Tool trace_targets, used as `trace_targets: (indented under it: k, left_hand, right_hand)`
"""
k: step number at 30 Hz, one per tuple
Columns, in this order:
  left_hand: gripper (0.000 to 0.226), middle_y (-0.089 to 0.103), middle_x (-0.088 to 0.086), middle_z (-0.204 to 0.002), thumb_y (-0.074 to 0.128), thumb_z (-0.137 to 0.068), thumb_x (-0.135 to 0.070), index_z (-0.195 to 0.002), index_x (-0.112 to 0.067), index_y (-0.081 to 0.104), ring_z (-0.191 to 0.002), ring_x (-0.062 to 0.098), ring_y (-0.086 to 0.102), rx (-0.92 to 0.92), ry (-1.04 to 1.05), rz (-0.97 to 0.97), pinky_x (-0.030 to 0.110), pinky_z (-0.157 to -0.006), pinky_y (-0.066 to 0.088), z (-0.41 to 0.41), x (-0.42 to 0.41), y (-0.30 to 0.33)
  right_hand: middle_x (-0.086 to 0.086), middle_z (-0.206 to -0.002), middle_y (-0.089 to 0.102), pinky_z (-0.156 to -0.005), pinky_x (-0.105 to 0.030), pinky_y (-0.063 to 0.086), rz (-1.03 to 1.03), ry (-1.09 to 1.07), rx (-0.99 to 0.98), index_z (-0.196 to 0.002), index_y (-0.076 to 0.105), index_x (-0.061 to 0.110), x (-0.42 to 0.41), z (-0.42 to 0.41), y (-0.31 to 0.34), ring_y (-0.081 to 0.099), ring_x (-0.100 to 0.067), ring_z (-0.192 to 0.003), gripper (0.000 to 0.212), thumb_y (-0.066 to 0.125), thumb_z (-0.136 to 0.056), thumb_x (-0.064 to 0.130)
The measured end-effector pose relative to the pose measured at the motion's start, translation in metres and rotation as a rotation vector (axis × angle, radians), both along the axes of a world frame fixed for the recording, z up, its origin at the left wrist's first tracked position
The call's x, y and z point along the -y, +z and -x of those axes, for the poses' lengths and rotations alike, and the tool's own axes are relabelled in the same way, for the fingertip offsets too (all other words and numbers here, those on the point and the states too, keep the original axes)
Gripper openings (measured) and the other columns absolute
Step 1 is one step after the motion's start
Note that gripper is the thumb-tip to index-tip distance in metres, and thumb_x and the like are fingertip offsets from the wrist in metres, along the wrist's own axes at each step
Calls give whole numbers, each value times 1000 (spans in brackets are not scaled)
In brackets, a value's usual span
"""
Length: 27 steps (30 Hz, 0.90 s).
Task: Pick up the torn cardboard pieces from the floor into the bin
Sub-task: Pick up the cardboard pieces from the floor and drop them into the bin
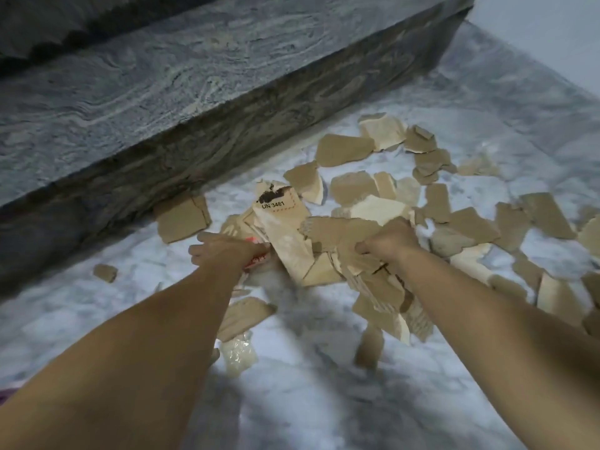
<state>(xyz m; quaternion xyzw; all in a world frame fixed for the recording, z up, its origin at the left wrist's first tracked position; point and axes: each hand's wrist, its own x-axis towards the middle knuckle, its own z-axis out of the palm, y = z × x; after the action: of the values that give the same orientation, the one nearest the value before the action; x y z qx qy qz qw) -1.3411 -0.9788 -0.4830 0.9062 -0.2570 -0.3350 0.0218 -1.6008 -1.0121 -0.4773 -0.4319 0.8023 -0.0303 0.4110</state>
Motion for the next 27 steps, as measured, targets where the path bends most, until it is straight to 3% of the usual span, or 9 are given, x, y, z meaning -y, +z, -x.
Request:
trace_targets:
  k: [2,5,10,14,17,19,21,23,27]
  left_hand:
    - [124,39,20,-135,87,-49,-58,-139,-3,23,-129,33,38,26,-33,-10,42,-105,40,11,4,11]
    - [119,37,20,-139,89,-52,-52,-139,-4,24,-131,34,36,50,-101,-19,42,-106,36,11,12,6]
    - [112,28,18,-141,85,-49,-54,-136,-10,30,-132,34,27,-3,-187,45,46,-108,34,10,27,2]
    - [104,45,12,-135,70,-55,-70,-134,-8,41,-128,32,39,-139,-62,205,47,-104,39,16,35,4]
    - [125,65,9,-110,69,-13,-87,-111,-9,60,-102,31,63,-225,28,289,44,-85,56,17,38,-1]
    - [111,68,10,-97,78,-14,-78,-99,-9,65,-85,29,68,-226,23,283,41,-74,60,16,37,-1]
    - [75,70,12,-79,92,-36,-57,-84,-5,66,-67,28,67,-308,36,278,35,-58,59,18,34,9]
    - [55,68,17,-64,95,-47,-38,-73,-2,64,-48,27,63,-401,36,235,30,-43,52,17,33,12]
    - [60,72,23,-73,96,-45,-28,-89,0,66,-52,35,70,-472,48,169,43,-52,59,6,29,14]
  right_hand:
    - [-13,-108,66,-85,-40,59,-21,25,40,-105,65,1,5,-3,1,66,-30,-99,64,92,-55,30]
    - [-12,-98,68,-84,-39,59,-55,70,60,-97,66,0,7,-7,3,67,-30,-92,47,91,-64,23]
    - [-11,-99,71,-86,-43,59,-24,103,85,-95,67,2,8,-10,3,67,-30,-93,57,95,-54,30]
    - [-5,-103,65,-92,-39,55,19,115,167,-97,55,8,7,-9,2,62,-25,-100,57,95,-58,22]
    - [-6,-109,65,-92,-41,55,33,144,203,-110,55,9,4,-11,-2,62,-27,-104,72,97,-53,24]
    - [-7,-112,64,-91,-38,53,42,174,211,-116,53,10,2,-10,-5,61,-26,-106,77,96,-54,24]
    - [-7,-116,62,-92,-37,52,45,193,229,-122,51,9,-1,-9,-7,60,-25,-107,80,95,-57,23]
    - [-8,-121,61,-97,-39,51,50,191,250,-129,49,9,-3,-6,-8,59,-26,-112,85,95,-59,22]
    - [-4,-123,60,-92,-31,48,28,222,273,-133,48,9,-5,-1,0,58,-23,-111,82,92,-65,19]
